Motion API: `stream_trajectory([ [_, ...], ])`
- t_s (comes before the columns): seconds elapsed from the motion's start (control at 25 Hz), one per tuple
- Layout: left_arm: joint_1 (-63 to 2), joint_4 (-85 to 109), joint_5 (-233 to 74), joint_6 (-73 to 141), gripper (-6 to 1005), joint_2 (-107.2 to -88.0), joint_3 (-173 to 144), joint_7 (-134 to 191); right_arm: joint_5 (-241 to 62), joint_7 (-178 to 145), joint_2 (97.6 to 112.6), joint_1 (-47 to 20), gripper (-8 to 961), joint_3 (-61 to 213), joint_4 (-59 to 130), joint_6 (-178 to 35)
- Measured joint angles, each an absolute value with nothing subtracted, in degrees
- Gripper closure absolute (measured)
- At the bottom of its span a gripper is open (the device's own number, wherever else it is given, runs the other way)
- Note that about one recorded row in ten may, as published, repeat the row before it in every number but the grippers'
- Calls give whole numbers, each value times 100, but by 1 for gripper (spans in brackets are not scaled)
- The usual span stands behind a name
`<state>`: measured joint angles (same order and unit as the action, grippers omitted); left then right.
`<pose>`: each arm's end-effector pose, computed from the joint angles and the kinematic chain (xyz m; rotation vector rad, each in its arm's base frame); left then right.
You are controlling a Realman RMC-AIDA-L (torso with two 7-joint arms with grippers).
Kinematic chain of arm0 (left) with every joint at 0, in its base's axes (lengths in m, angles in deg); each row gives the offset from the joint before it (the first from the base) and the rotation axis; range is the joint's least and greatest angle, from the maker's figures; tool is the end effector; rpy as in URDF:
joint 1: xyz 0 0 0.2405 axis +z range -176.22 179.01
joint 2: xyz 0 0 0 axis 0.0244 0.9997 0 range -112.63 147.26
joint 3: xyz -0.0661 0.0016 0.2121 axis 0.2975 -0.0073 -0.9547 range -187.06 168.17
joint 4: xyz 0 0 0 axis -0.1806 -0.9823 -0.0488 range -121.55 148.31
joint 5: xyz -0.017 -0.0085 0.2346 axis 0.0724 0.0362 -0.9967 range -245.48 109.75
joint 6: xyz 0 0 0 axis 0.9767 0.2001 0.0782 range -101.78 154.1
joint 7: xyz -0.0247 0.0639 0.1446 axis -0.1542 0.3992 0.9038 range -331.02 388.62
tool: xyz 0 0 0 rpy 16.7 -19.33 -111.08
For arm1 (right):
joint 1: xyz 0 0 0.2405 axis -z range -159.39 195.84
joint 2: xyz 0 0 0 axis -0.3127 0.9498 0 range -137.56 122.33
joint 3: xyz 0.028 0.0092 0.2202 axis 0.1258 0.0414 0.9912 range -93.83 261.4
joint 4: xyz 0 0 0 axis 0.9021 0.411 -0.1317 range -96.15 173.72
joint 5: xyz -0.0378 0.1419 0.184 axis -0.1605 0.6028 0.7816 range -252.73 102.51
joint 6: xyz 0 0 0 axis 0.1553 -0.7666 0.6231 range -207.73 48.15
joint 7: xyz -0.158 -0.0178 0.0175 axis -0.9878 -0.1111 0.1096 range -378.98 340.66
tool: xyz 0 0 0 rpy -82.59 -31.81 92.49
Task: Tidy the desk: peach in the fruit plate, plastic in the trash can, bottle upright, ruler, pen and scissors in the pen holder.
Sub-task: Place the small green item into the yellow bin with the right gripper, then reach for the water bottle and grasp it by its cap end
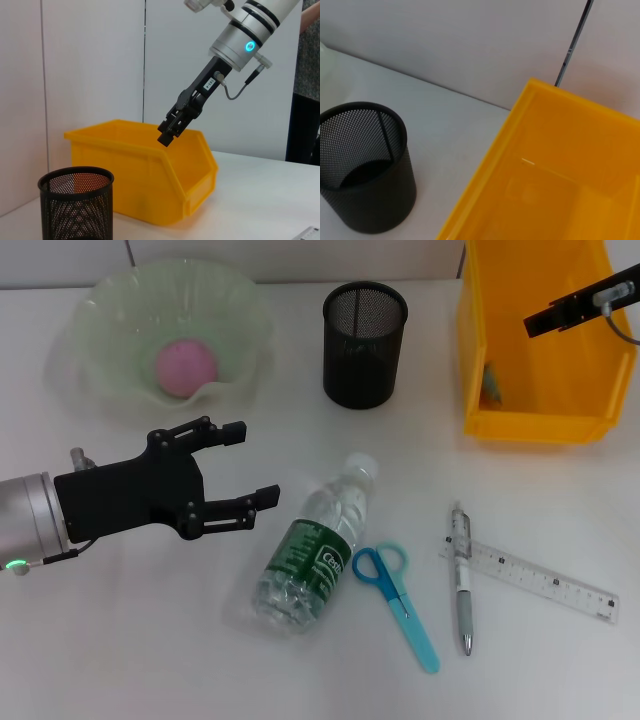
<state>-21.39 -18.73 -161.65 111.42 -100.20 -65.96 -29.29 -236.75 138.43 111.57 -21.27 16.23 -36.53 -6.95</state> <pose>-0.2570 0.3147 -0.0194 -2.6668 -0.3025 -0.7783 0.1590 0.4381 0.0688 -2.1181 0.9945 -0.2108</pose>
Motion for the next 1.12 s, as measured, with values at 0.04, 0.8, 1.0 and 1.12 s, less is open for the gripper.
stream_trajectory([
  [0.04, -2134, -1875, -16165, 11146, 128, -10020, -6595, -2930, -23675, 13843, 11157, -2127, 386, 1632, -3657, -713],
  [0.8, -2052, -1909, -16107, 11483, 127, -10065, -6160, -2946, -18063, 9847, 11195, 1128, 194, 844, -5430, -1066],
  [1.0, -2083, -1976, -16098, 11846, 127, -10091, -5893, -3349, -17051, 8197, 11187, 1646, 194, 731, -4596, -374],
  [1.12, -2114, -2241, -16008, 12014, 127, -10132, -5901, -3908, -16907, 7468, 11180, 1703, 194, 786, -3897, 93],
])
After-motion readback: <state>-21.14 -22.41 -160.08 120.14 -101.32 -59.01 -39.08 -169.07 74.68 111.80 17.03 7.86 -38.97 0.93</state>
